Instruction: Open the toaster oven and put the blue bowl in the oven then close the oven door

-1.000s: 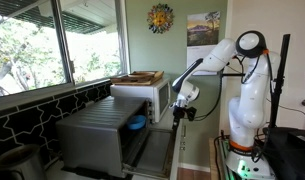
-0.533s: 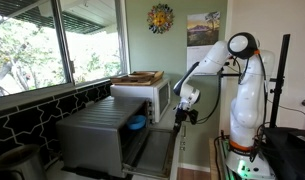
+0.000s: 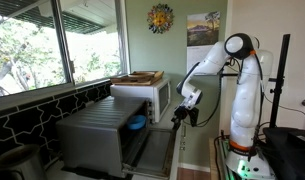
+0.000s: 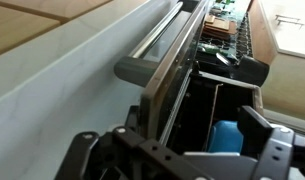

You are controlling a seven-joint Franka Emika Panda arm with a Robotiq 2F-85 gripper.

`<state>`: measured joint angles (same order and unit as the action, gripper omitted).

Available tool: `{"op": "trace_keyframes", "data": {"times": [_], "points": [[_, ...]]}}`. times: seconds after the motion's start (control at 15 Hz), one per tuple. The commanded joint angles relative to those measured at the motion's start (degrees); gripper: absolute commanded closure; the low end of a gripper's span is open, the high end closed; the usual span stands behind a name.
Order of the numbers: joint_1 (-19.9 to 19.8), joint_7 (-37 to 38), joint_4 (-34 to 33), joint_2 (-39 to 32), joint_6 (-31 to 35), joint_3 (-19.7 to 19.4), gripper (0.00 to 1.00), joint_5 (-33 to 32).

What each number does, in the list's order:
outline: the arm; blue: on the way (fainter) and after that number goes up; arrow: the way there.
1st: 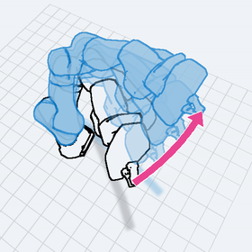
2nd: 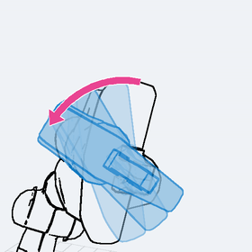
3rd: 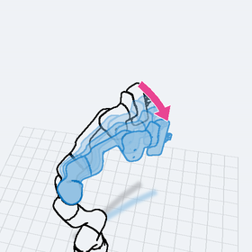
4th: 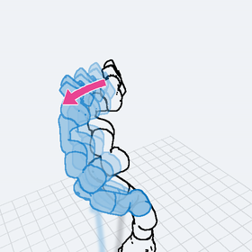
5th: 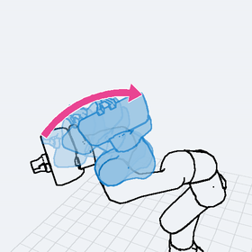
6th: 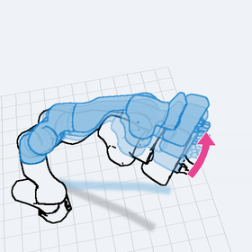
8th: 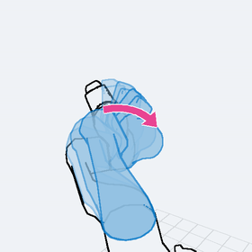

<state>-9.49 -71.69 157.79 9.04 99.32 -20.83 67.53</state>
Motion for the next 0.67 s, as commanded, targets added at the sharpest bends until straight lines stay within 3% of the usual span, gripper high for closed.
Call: {"op": "trace_keyframes", "data": {"times": [0.0, 0.6], "points": [[-3.37, -0.48, -0.07, -0.97, -5.36, 1.01, 0.00, 1.54], [-5.24, 0.24, -0.68, 2.79, -13.46, 2.42, 0.00, 1.27]]}}
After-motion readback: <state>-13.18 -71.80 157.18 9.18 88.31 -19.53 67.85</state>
